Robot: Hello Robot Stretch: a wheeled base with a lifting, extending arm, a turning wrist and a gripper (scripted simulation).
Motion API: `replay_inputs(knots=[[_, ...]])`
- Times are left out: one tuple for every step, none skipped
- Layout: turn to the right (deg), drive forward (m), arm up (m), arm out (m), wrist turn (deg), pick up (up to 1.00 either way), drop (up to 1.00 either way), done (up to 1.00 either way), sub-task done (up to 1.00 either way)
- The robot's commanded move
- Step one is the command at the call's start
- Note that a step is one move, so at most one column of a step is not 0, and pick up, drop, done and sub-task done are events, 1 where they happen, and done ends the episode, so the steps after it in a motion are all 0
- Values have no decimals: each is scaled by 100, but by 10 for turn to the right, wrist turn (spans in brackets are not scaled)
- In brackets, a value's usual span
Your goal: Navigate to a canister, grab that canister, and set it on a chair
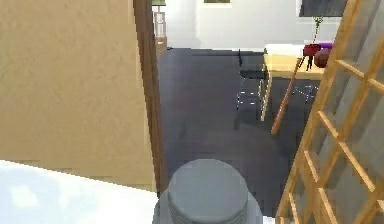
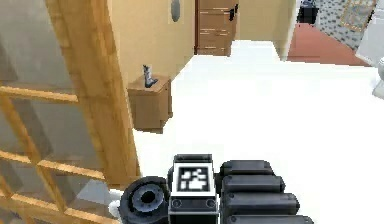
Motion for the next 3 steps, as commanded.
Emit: replay_inputs(knots=[[0,100,0,0,0,0,0,0,0],[0,25,0,0,0,0,0,0,0],[-90,0,0,0,0,0,0,0,0]])
